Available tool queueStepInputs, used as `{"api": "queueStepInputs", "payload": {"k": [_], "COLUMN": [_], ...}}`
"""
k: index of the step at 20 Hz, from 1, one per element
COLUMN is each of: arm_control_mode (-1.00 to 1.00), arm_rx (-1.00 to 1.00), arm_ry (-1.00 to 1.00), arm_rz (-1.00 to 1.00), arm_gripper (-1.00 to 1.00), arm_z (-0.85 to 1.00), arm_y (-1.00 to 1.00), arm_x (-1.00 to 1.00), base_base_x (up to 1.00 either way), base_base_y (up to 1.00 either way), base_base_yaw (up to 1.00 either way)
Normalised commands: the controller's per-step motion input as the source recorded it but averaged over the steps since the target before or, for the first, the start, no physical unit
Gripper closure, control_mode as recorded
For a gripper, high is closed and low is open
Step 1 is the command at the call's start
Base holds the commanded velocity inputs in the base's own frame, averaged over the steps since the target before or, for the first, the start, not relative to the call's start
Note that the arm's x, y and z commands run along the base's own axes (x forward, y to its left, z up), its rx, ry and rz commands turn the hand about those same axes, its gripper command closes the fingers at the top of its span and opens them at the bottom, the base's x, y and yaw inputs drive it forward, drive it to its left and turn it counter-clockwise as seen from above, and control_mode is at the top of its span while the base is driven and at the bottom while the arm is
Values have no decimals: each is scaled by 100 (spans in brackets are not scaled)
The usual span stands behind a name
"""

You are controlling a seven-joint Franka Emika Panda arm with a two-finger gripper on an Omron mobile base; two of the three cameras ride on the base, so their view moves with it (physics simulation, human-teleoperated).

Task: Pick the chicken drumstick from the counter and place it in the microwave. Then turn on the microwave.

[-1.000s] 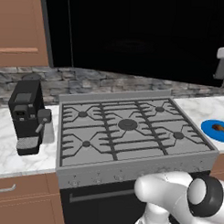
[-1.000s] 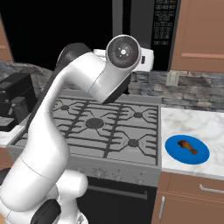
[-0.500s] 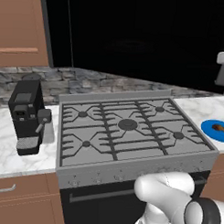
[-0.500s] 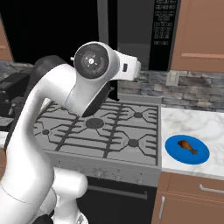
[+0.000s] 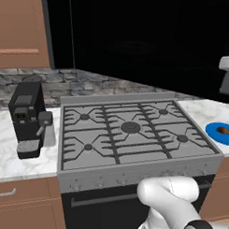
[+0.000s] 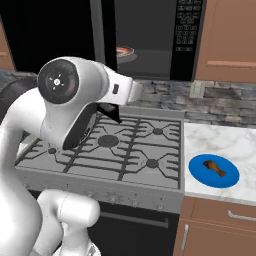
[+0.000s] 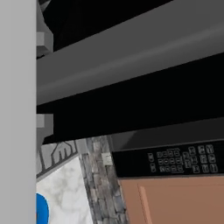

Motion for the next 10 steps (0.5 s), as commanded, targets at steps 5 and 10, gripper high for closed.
{"api": "queueStepInputs", "payload": {"k": [5,10], "arm_control_mode": [-100,-100], "arm_rx": [6,4], "arm_ry": [1,3], "arm_rz": [-6,-4], "arm_gripper": [100,100], "arm_z": [2,0], "arm_y": [-7,-6], "arm_x": [-66,-63], "base_base_x": [0,0], "base_base_y": [0,0], "base_base_yaw": [0,0]}}
